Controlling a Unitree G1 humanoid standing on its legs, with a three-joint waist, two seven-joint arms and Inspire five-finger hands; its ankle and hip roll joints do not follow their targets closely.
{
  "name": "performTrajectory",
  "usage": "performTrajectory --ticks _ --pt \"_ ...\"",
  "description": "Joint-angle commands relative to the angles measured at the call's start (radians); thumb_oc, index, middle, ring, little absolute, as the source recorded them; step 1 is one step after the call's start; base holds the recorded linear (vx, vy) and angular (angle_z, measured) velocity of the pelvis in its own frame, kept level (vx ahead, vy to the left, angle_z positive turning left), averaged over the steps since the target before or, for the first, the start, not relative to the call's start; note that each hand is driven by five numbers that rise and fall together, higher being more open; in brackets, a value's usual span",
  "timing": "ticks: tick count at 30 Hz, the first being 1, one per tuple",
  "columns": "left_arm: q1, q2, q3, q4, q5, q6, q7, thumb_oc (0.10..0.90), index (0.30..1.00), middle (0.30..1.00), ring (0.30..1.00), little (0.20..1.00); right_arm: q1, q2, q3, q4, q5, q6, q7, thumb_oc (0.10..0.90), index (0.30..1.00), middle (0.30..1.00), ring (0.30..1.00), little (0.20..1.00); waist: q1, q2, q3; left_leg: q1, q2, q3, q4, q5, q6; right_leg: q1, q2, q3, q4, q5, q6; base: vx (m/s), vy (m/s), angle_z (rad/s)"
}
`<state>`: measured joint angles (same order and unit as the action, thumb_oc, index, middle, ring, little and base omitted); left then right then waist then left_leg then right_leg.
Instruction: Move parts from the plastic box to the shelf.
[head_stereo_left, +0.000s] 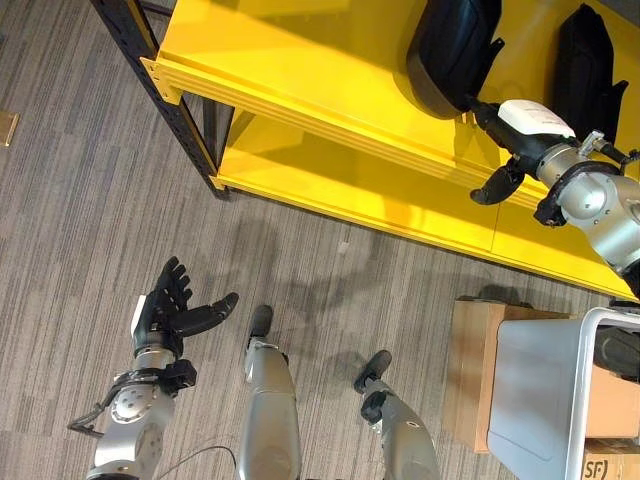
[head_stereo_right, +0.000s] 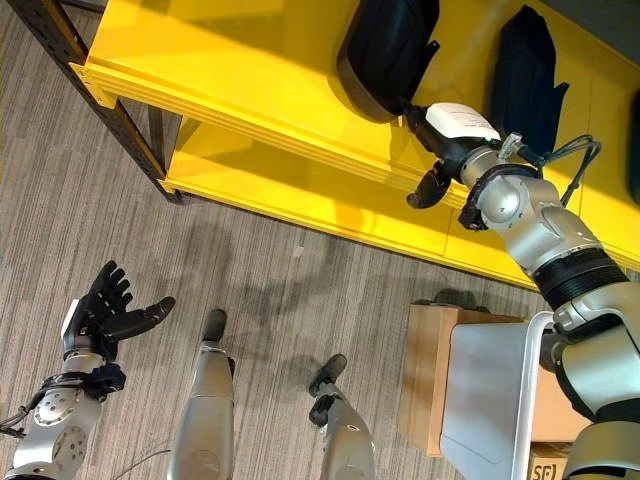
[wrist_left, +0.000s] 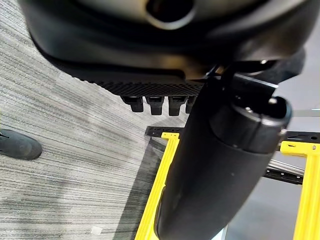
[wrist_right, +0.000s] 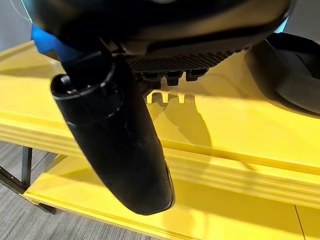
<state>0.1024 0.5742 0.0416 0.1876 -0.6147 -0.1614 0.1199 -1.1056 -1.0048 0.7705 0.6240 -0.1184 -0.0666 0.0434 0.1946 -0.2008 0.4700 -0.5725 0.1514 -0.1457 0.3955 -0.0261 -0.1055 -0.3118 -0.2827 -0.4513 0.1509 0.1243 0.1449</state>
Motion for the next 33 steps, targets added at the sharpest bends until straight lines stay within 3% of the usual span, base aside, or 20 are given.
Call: performTrajectory --ticks 1,5,6,8,24,26,28,29,33 --pt "0.035 0.031 0.043 -0.075 0.028 -0.090 0.000 0.900 1.000 1.000 1.000 1.000 -0.041 -0.035 -0.048 0.043 -0.036 0.013 -0.026 0.900 1.000 1.000 1.000 1.000 -0.002 -0.006 -0.020 0.011 -0.030 0.006 -0.063 -0.011 0.056 0.128 0.032 0.076 0.179 -0.177 0.022 0.00 0.000 0.00" --pt "0.038 0.031 0.043 -0.078 0.027 -0.088 -0.001 0.900 1.000 1.000 1.000 1.000 -0.034 -0.037 -0.053 0.065 -0.042 0.017 -0.029 0.900 1.000 1.000 1.000 1.000 -0.002 -0.006 -0.019 0.012 -0.030 0.008 -0.057 -0.017 0.058 0.128 0.032 0.079 0.182 -0.178 0.022 -0.01 0.006 0.00" --pt "0.036 0.034 0.041 -0.078 0.028 -0.088 -0.002 0.900 1.000 1.000 1.000 1.000 -0.039 -0.038 -0.053 0.084 -0.043 0.018 -0.034 0.900 1.000 1.000 1.000 1.000 0.000 -0.002 -0.016 0.002 -0.033 0.012 -0.062 0.011 0.066 0.121 0.029 0.068 0.177 -0.160 0.015 0.00 0.000 0.00" --pt "0.039 0.036 0.041 -0.077 0.027 -0.089 -0.001 0.900 1.000 1.000 1.000 1.000 -0.052 -0.044 -0.046 0.083 -0.046 0.020 -0.037 0.900 1.000 1.000 1.000 1.000 -0.002 -0.005 -0.018 0.013 -0.030 0.008 -0.058 -0.017 0.058 0.127 0.032 0.081 0.182 -0.179 0.023 0.04 -0.017 0.00" --pt "0.042 0.046 0.041 -0.083 0.016 -0.094 -0.004 0.900 1.000 1.000 1.000 1.000 -0.179 -0.064 -0.011 0.109 -0.015 0.009 -0.084 0.900 1.000 1.000 1.000 1.000 -0.004 -0.007 -0.024 0.010 -0.031 0.009 -0.046 -0.024 0.060 0.127 0.031 0.085 0.187 -0.183 0.021 0.00 0.000 0.00" --pt "0.041 0.045 0.042 -0.080 0.015 -0.096 -0.003 0.900 1.000 1.000 1.000 1.000 -0.184 -0.072 -0.020 0.076 -0.007 0.005 -0.090 0.900 1.000 1.000 1.000 1.000 -0.006 -0.003 -0.023 -0.001 -0.032 0.015 -0.049 0.004 0.067 0.119 0.028 0.076 0.182 -0.163 0.014 -0.08 0.037 0.00" --pt "0.043 0.045 0.049 -0.075 0.017 -0.095 0.000 0.900 1.000 1.000 1.000 1.000 -0.183 -0.078 -0.038 0.023 0.008 0.001 -0.094 0.900 1.000 1.000 1.000 1.000 -0.010 -0.007 -0.029 0.009 -0.029 0.010 -0.047 -0.022 0.060 0.125 0.031 0.088 0.186 -0.179 0.021 0.00 0.000 0.00" --pt "0.044 0.043 0.055 -0.079 0.019 -0.095 0.004 0.900 1.000 1.000 1.000 1.000 -0.176 -0.086 -0.060 -0.044 0.026 -0.007 -0.098 0.900 1.000 1.000 1.000 1.000 -0.012 -0.005 -0.029 0.002 -0.030 0.017 -0.053 0.005 0.068 0.118 0.029 0.078 0.181 -0.162 0.013 0.00 0.000 0.00" --pt "0.043 0.044 0.060 -0.079 0.026 -0.091 0.006 0.900 1.000 1.000 1.000 1.000 -0.139 -0.101 -0.112 -0.148 0.043 -0.019 -0.101 0.900 1.000 1.000 1.000 1.000 -0.018 -0.009 -0.035 0.004 -0.031 0.019 -0.054 0.005 0.069 0.120 0.030 0.078 0.178 -0.161 0.013 -0.02 0.008 -0.01"
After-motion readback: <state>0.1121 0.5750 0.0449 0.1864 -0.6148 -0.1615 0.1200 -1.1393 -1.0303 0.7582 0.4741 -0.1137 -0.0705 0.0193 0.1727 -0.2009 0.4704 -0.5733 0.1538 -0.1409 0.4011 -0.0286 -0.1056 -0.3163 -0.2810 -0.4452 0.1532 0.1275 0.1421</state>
